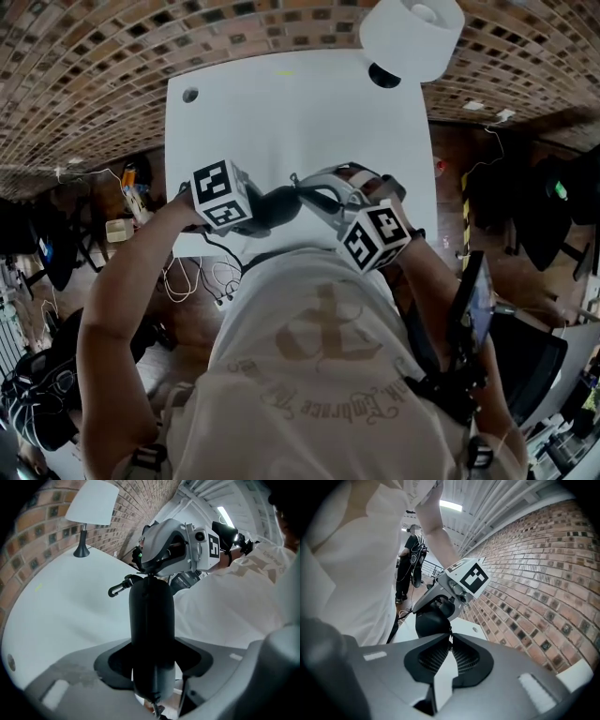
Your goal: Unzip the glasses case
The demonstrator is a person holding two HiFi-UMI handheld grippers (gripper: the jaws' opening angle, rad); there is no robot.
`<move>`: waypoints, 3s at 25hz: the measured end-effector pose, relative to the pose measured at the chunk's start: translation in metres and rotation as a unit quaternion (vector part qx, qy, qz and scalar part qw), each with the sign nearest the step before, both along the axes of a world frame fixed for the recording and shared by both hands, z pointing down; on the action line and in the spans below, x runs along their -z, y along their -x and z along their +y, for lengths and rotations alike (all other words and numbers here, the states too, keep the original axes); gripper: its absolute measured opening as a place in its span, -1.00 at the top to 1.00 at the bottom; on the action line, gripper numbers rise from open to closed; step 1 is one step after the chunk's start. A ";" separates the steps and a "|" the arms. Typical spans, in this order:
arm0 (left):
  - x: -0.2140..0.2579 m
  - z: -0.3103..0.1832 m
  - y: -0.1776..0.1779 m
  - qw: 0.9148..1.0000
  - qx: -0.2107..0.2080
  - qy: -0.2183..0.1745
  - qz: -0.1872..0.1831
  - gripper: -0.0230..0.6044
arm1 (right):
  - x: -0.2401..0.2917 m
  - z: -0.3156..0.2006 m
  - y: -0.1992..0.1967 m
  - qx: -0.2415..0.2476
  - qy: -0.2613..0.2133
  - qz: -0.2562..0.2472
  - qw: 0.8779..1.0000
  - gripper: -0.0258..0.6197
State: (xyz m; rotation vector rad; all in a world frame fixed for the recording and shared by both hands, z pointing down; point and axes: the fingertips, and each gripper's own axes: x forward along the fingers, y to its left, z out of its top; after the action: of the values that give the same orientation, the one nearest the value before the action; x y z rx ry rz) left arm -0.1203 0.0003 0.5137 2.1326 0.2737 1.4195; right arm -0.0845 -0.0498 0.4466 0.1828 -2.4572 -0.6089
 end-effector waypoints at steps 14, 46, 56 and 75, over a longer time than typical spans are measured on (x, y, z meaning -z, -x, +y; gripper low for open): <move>0.004 -0.035 -0.011 0.986 0.109 -0.082 0.091 0.07 | -0.022 -0.007 -0.014 -0.098 0.344 -0.134 0.924 0.20; -0.006 -0.050 -0.017 0.942 0.251 -0.165 0.149 -0.17 | -0.061 -0.016 -0.034 -0.145 0.617 -0.280 0.721 0.12; 0.013 -0.064 0.055 0.837 0.454 -0.259 0.163 0.86 | -0.102 -0.068 -0.062 -0.217 0.686 -0.353 0.598 0.13; 0.006 -0.025 0.058 0.769 0.569 -0.251 0.150 0.91 | -0.193 -0.145 -0.078 -0.421 0.641 -0.347 0.539 0.12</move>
State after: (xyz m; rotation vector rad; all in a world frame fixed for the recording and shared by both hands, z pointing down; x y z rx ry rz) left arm -0.1788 -0.0250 0.5073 2.1723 -1.2325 0.4109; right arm -0.0064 -0.1948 0.6396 1.0027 -2.2908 1.9675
